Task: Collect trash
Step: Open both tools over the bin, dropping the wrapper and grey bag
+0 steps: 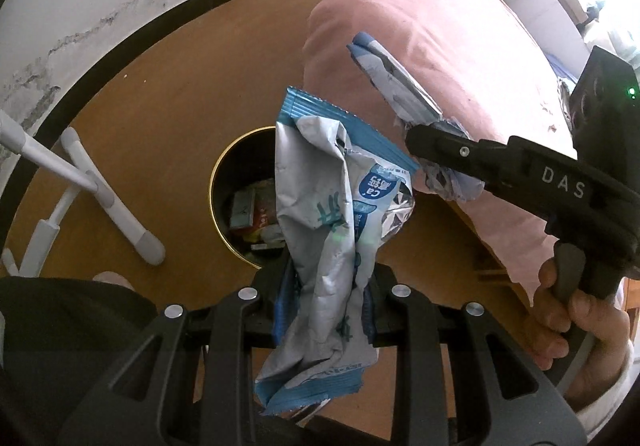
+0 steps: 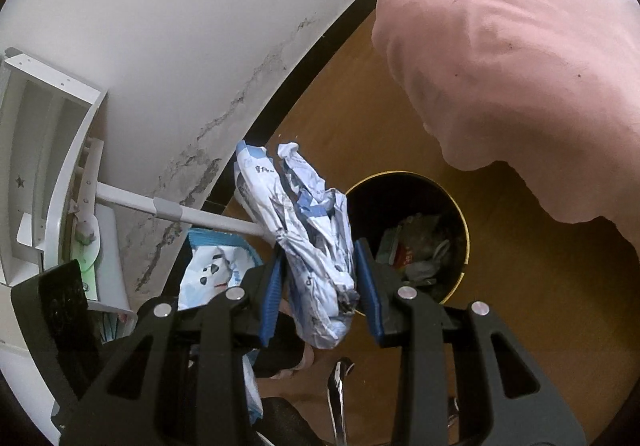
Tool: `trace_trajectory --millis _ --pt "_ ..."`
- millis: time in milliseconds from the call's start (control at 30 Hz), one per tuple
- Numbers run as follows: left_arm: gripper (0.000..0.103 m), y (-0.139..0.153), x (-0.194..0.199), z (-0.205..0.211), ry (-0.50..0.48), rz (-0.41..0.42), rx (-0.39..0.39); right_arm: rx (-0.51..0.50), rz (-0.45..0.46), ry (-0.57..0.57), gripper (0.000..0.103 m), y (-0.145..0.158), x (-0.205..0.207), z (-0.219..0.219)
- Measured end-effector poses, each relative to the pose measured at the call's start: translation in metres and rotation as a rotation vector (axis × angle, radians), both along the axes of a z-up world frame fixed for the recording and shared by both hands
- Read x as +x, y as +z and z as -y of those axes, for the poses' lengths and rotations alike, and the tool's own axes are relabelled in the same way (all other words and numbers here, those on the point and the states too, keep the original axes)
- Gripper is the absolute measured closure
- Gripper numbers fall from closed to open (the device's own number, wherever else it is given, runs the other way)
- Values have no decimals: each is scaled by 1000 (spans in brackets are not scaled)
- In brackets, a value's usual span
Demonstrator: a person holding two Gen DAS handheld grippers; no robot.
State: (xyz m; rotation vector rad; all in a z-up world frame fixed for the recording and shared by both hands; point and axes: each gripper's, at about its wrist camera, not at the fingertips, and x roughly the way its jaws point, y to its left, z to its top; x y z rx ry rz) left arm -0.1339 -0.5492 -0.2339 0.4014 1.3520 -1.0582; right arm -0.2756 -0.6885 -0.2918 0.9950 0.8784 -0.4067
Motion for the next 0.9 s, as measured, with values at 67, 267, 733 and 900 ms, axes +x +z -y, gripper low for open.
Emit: trace_trajectory --millis 67,267,733,900 --pt "76 2 3 -1 3 -7 -10 -8 -7 1 68 1 3 0" --pt "22 6 7 4 62 58 -95 0 21 -55 22 4 4 4" --pt "10 127 -71 -16 -172 504 -453 -636 -54 -537 7 117 -70 1" --pt "7 198 -51 -105 -101 671 -513 -778 -30 -554 7 140 -77 -20"
